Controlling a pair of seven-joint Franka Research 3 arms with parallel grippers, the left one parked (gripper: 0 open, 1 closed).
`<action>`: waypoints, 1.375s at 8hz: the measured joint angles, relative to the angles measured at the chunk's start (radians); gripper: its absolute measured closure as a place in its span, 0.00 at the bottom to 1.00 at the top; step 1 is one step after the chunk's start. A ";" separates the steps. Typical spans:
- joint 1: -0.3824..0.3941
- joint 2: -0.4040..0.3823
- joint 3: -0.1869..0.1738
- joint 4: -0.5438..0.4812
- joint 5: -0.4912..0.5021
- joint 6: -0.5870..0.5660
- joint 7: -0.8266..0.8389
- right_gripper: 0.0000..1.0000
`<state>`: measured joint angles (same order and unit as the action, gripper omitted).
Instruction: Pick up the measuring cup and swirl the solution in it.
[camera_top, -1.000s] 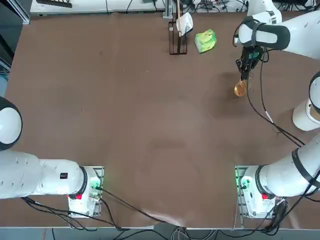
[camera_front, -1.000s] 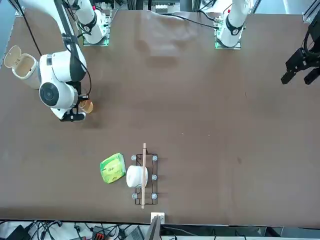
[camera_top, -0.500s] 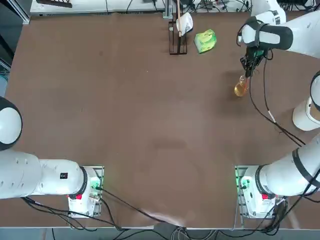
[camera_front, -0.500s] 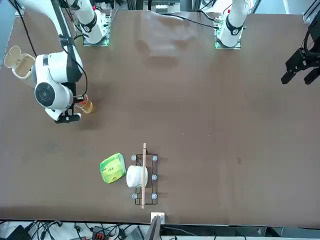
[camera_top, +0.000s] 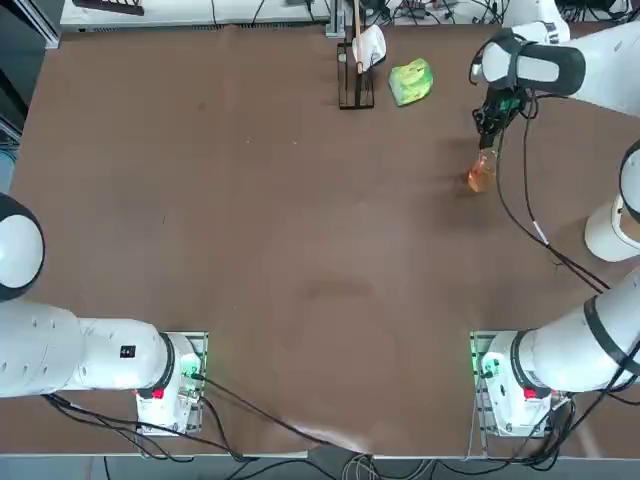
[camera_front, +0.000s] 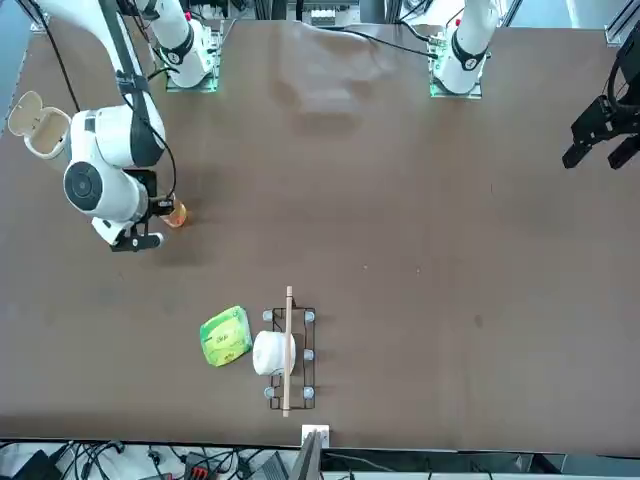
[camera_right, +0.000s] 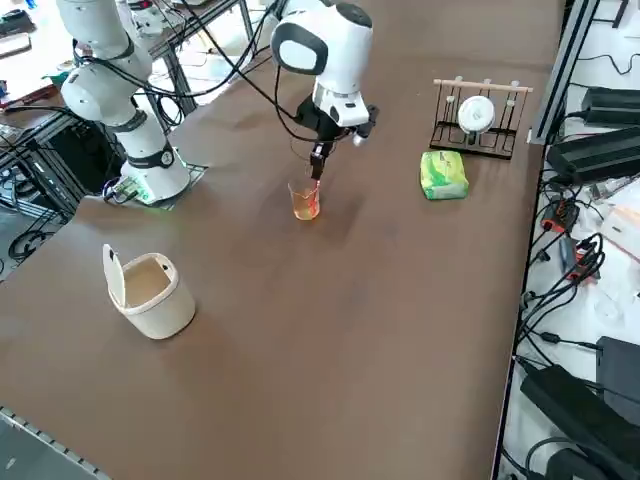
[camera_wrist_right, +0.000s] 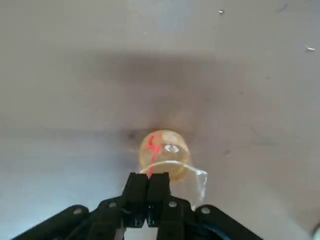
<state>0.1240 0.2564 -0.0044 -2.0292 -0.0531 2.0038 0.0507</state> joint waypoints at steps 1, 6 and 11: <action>0.001 0.000 0.003 0.000 0.003 -0.016 0.001 0.97; 0.004 -0.006 0.004 0.000 -0.044 -0.098 0.000 0.97; 0.047 -0.005 0.006 0.002 -0.168 -0.071 0.189 0.97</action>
<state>0.1711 0.2514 0.0016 -2.0271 -0.2206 1.9326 0.2393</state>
